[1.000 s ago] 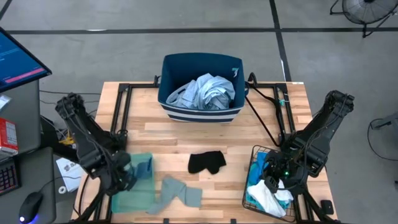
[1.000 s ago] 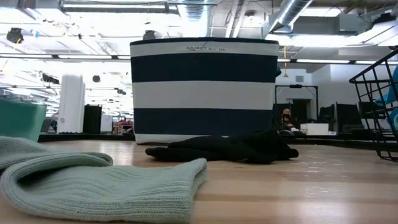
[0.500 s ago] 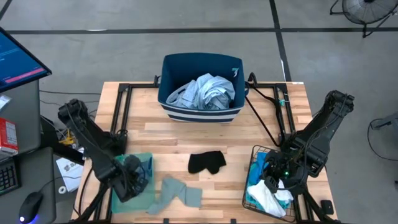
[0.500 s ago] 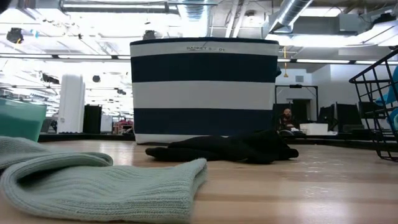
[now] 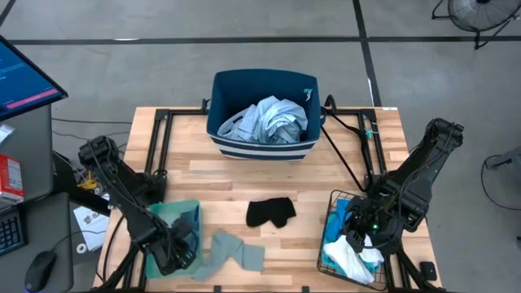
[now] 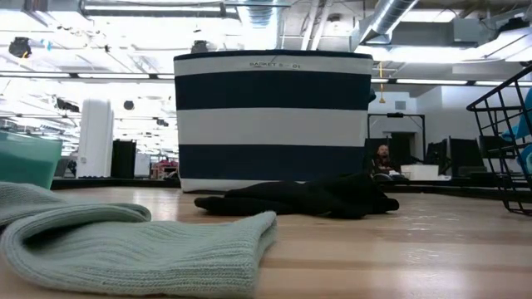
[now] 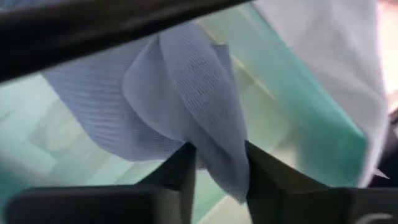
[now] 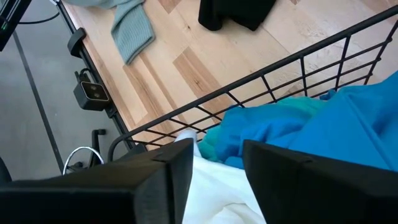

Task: Pick & Place Cloths
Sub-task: Put the blue sock into the green bin, then put the black sock into the green bin

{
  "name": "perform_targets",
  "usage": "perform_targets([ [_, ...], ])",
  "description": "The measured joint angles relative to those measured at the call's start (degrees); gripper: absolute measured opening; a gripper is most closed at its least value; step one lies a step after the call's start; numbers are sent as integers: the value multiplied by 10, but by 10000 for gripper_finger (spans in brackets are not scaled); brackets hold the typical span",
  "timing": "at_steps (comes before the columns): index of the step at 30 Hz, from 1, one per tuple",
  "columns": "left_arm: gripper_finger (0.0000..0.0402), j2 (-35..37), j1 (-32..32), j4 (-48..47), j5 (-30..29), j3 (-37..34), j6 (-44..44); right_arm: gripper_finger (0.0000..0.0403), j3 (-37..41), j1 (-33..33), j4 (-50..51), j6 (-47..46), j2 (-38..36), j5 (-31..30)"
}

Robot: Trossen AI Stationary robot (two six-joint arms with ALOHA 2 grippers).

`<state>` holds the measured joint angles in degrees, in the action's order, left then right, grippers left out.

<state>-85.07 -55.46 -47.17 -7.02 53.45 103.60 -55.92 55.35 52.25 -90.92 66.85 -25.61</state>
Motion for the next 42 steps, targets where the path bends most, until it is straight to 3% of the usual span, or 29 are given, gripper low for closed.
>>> perform_targets([
  [7, 215, 50, 0, 7, -5, 0, -1, 149, 0, 0, 0, 0, 0, 0],
  [11, 259, 99, 0, 18, -18, 0, -1, 157, 0, 0, 0, 0, 0, 0],
  [21, 256, 204, 0, 22, 40, 0, -7, 164, 0, 0, -1, 0, 0, 0],
  [23, 253, 219, 0, 44, 12, 0, -26, 164, 0, 0, -1, 0, 0, 0],
  [25, 250, 234, 1, 82, -61, 0, -53, 164, 0, 0, -1, 0, 0, 0],
  [29, 248, 245, 28, 184, -232, 0, -169, 164, 0, 0, -1, 0, 0, 0],
  [33, 245, 233, 84, 302, -328, 0, -374, 161, 0, 0, 0, 0, 0, 0],
  [38, 252, 176, 196, 405, -332, 0, -608, 160, 0, 0, 0, 0, 0, 0],
  [42, 270, 110, 291, 418, -260, 0, -699, 162, 0, 0, 0, 0, 0, 0],
])
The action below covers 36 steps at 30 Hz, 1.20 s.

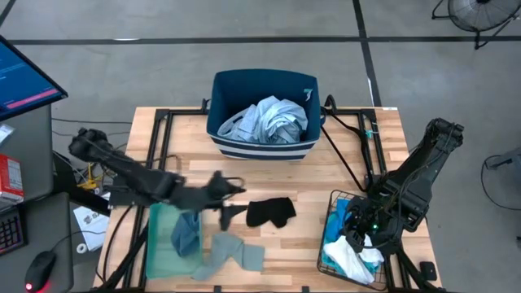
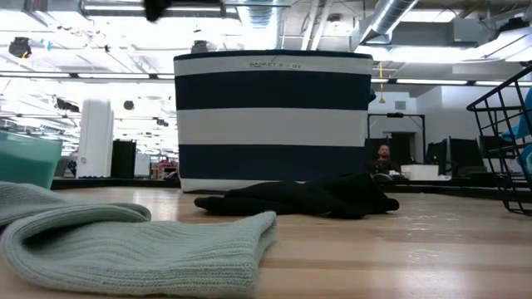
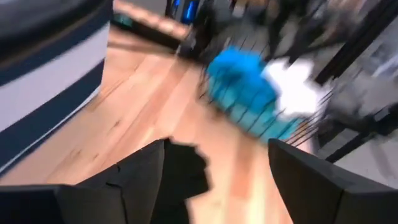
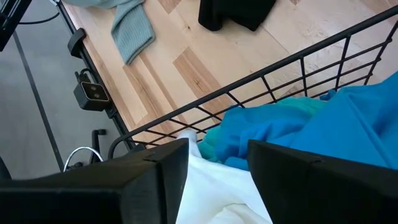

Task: Pick & Place Cloths
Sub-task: Put the black sock into the green bin

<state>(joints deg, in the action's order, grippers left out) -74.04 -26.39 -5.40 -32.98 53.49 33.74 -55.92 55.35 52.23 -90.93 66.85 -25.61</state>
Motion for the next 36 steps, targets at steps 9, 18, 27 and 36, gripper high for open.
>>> perform_targets([
  [9, 308, -171, 102, 113, 139, 0, -93, 155, 0, 0, 1, 0, 0, 0],
  [18, 302, -326, 111, 226, 134, 0, -100, 156, 0, 0, 3, 0, 0, 0],
  [27, 301, -413, 110, 248, 122, 1, -122, 154, 0, 0, 7, 0, 0, 0],
  [36, 176, -406, 110, 231, 107, 1, -124, 150, 0, 0, 7, 0, 0, 0],
])
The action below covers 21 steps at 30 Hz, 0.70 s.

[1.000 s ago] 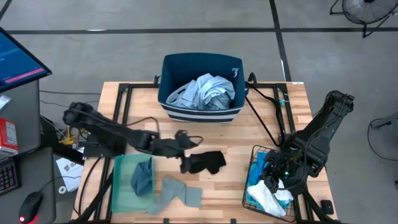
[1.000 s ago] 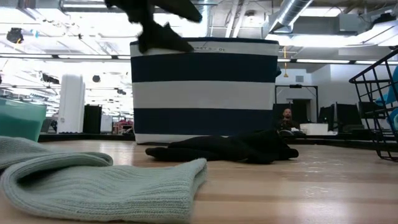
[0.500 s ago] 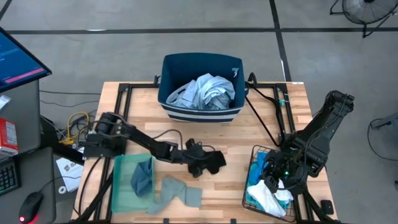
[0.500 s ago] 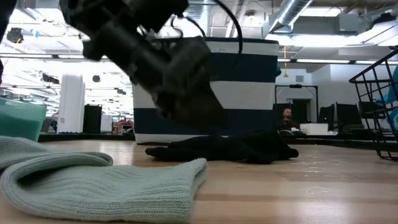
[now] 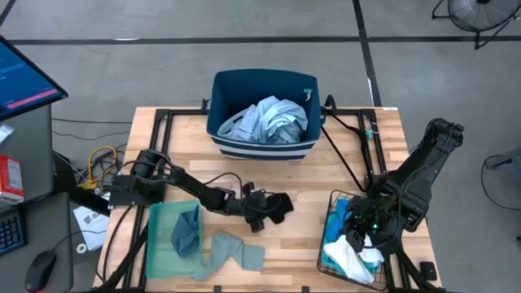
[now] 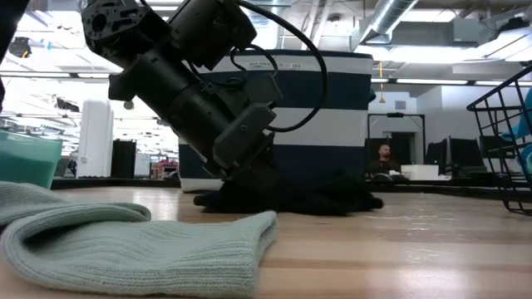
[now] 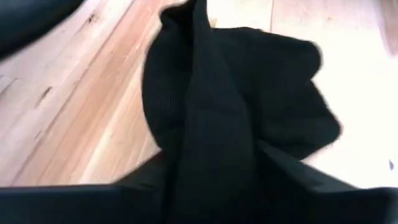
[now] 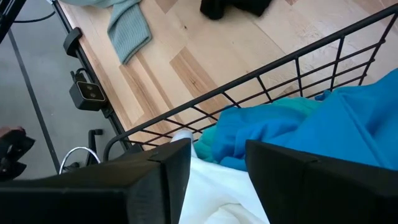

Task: Pick & Place Cloths
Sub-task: Put the black sock into the green bin

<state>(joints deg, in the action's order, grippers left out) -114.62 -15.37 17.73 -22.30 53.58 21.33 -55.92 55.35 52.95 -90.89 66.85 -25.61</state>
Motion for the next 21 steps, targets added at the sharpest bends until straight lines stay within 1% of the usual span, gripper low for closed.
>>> perform_targets([
  [4, 49, 20, 8, -14, 3, -2, 3, 150, 0, 0, 4, 0, 0, 0],
  [5, 26, 27, 10, -13, 10, -2, 12, 150, 0, 0, 4, 0, 0, 0],
  [6, 18, 36, 13, -13, 17, -2, 24, 150, 0, 0, 4, 0, 0, 0],
  [9, 15, 72, 16, -9, 21, -2, 59, 150, 0, 0, 4, 0, 0, 0],
  [13, 8, 149, 15, -8, 36, -2, 86, 150, 0, 0, 5, 0, 0, 0],
  [19, 17, 277, 15, -9, 89, -2, 145, 150, 0, 0, 6, -1, 0, -4],
  [21, 22, 311, 15, -9, 108, -2, 146, 150, 0, 0, 3, -1, 0, -22],
])
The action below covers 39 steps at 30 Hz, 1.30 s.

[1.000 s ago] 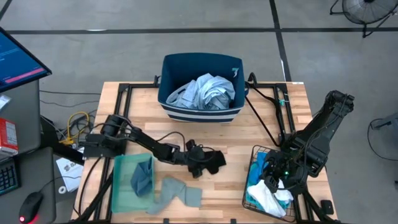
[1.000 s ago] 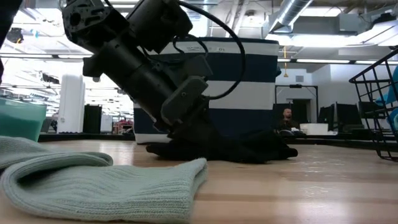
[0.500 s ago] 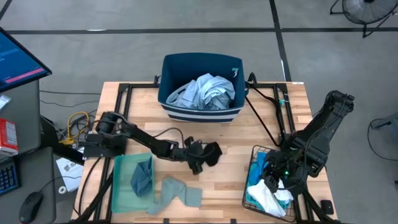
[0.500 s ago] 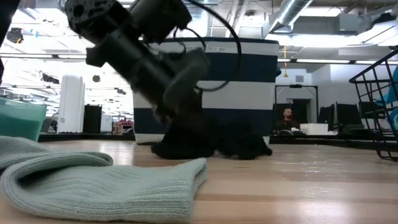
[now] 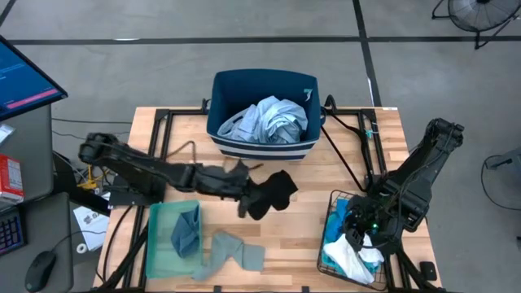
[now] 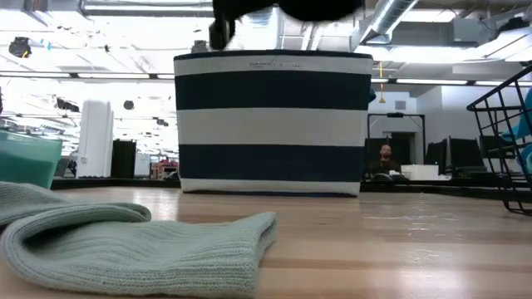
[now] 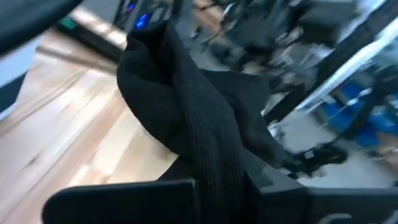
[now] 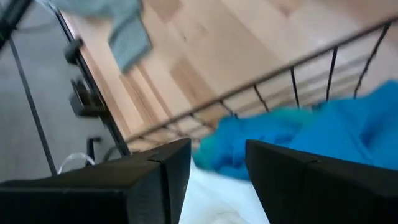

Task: Pick & Place Cloths
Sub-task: Put the black sock into the green bin

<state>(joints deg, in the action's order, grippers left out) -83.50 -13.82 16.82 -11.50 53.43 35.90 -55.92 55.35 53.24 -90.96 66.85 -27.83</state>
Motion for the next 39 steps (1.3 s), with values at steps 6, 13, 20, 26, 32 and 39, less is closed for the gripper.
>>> perform_targets([
  [6, 64, 70, 0, 3, 48, 0, 11, 151, 0, -25, -52, 48, 0, -95],
  [13, 146, 119, -4, 4, 97, 0, 22, 174, 0, -97, -218, 256, 0, -104],
  [20, 236, 128, -4, -3, 99, 0, -1, 214, 0, -145, -298, 369, 0, -96],
  [26, 270, 127, -4, -93, 79, 0, -39, 226, 0, -159, -280, 370, 0, -95],
  [32, 263, 87, -18, -154, 54, 1, -52, 221, 0, -162, -251, 370, 0, -95],
  [39, 260, -28, -52, -153, 42, 1, -119, 215, 0, -162, -245, 370, 0, -95],
])
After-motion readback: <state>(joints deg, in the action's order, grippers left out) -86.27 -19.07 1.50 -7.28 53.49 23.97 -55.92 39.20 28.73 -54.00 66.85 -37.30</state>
